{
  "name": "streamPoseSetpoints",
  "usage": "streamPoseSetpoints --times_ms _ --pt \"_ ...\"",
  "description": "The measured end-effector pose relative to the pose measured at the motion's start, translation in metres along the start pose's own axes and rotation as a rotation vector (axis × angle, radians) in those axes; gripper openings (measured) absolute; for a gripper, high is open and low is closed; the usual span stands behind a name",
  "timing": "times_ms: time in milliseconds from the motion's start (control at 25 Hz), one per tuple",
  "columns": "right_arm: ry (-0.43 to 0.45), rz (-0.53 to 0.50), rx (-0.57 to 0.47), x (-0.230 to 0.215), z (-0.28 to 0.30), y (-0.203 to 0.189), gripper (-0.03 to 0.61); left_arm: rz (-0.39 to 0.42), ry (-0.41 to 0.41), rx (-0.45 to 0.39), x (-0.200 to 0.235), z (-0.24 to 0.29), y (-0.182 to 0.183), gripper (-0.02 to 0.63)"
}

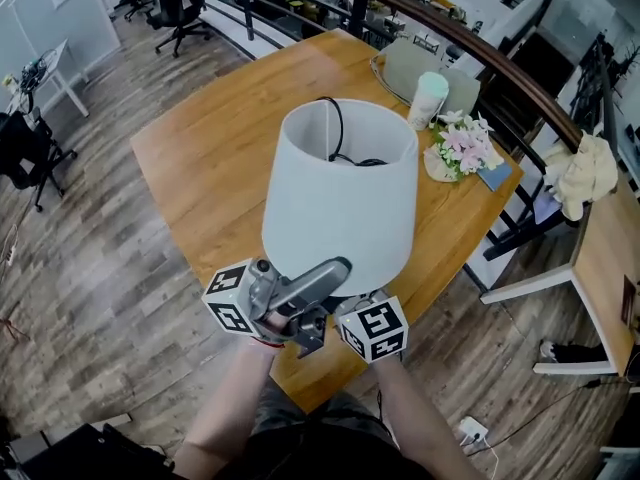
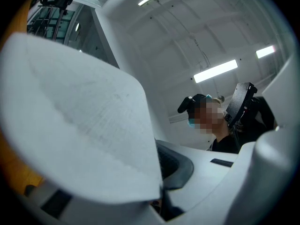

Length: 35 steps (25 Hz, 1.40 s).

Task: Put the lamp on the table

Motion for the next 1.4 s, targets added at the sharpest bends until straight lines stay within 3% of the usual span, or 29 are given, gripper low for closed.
streamPoseSetpoints --times_ms 640,1000,1400 --pt "-0.028 0.006 0.000 -0.053 0.080 0.003 0.172 -0.034 0.003 -0.012 0.081 -0.014 0.063 0.008" --pt "-0.056 -0.007 0.006 -0.065 0.102 -0.005 0.173 -0.034 -0.010 0.027 0.099 -0.024 0.064 0.008" --pt "-0.057 -0.009 0.026 -0.063 0.104 -0.009 0.175 -0.031 -0.041 0.013 0.096 -0.032 0.063 0.008"
Point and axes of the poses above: the fingertips, and each gripper's own axes: z forward along the fingers, x to its left, y out of its top, the point moved 2 cm from there along -z, backward along the fingers, and after that the axes turned 11 degrees about y, right-handed, at the moved point
